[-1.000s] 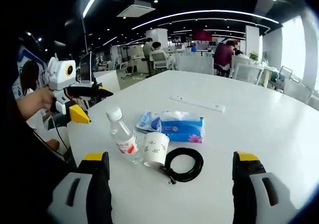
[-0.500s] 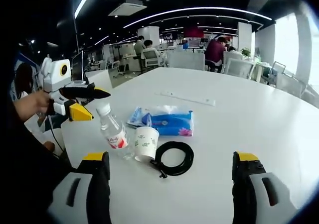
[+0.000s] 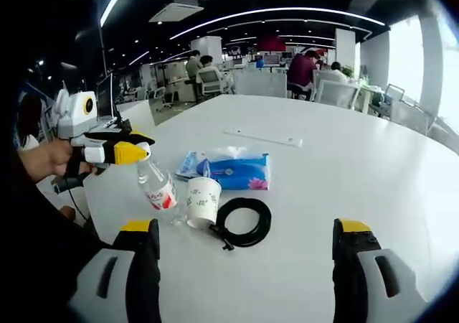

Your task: Arrange the tabletop items into an orderly group along one side of the table until the central work area is clear of visible clutter.

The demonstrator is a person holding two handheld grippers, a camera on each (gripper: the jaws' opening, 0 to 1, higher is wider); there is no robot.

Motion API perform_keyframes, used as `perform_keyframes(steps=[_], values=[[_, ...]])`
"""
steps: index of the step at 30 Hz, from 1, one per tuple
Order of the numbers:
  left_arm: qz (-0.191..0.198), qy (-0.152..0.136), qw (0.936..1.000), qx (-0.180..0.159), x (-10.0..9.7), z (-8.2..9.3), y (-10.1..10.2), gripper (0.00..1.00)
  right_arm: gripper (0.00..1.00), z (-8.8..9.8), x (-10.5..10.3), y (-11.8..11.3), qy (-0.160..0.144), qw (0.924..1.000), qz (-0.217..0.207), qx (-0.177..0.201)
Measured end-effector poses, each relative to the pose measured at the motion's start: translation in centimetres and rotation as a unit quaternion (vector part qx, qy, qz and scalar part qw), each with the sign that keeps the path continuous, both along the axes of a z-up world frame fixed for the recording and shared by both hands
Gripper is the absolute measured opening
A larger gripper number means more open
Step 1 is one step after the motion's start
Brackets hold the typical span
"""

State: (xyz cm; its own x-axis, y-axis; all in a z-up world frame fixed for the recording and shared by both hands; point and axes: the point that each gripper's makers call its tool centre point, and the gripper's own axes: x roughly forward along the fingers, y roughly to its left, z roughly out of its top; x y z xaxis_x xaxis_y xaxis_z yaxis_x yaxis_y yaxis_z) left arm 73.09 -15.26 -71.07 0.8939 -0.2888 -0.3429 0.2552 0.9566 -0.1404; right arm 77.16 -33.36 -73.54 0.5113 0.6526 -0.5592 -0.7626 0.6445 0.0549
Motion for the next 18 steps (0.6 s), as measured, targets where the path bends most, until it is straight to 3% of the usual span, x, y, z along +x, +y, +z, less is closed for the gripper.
perform_keyframes(steps=[7,12,18], values=[[-0.001,-0.001,0.9996,0.029,-0.15,-1.01,-0.76,0.24,0.96,-0.22,0.04,-0.27,0.003,1.0,-0.001,-0.003],[0.004,-0.026,0.9975,0.066,-0.06,-0.89,-0.58,0.22,0.96,-0.53,0.02,-0.49,0.006,1.0,-0.001,-0.006],[-0.001,-0.043,0.9969,0.066,-0.15,-0.81,-0.8,0.22,0.95,-0.7,0.03,-0.7,0.007,0.9999,-0.002,-0.01]])
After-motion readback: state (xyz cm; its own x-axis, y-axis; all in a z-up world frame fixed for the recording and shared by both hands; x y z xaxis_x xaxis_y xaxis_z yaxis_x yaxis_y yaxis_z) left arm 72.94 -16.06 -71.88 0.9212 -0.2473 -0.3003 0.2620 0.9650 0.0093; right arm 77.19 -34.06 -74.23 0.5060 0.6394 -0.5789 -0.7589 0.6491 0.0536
